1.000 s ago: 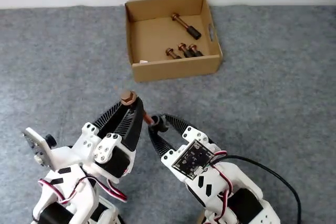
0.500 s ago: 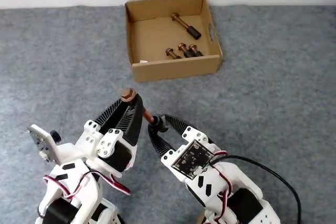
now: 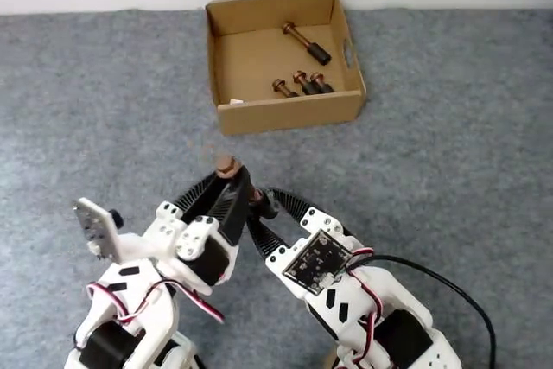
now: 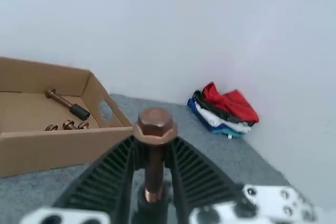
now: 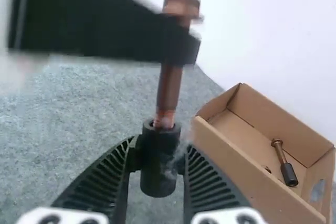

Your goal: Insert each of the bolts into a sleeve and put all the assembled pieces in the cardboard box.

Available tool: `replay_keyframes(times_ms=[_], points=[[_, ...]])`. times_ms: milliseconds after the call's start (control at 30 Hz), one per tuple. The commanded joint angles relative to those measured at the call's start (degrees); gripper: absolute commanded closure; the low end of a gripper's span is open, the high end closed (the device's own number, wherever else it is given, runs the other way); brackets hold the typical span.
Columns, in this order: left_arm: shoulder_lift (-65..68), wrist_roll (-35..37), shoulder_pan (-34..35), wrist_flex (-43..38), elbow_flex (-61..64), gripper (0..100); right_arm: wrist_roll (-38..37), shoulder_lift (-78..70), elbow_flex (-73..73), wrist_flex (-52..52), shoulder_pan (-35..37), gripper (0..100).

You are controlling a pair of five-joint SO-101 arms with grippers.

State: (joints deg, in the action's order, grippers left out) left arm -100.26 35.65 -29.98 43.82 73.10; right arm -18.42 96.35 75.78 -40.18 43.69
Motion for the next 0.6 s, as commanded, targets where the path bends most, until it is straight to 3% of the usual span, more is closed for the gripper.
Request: replay_keyframes(times_ms=[0, 233, 433, 567], points=[[0.1, -5.7, -2.3, 5.3, -0.3, 100, -0.7, 0.5, -1.1, 1.3, 0.4, 99.1], [0.0, -15.9, -3.0, 12.8, -2.1, 98, -0.7, 0.5, -1.1, 1.3, 0.4, 99.1], [0.3, -20.7, -2.5, 15.9, -2.2, 81, -0.7, 0.5, -0.9, 1.3, 0.4, 99.1], [0.3, -20.7, -2.5, 16.8, -2.5, 79, -0.7, 0.5, -0.8, 1.3, 0.4, 99.1]])
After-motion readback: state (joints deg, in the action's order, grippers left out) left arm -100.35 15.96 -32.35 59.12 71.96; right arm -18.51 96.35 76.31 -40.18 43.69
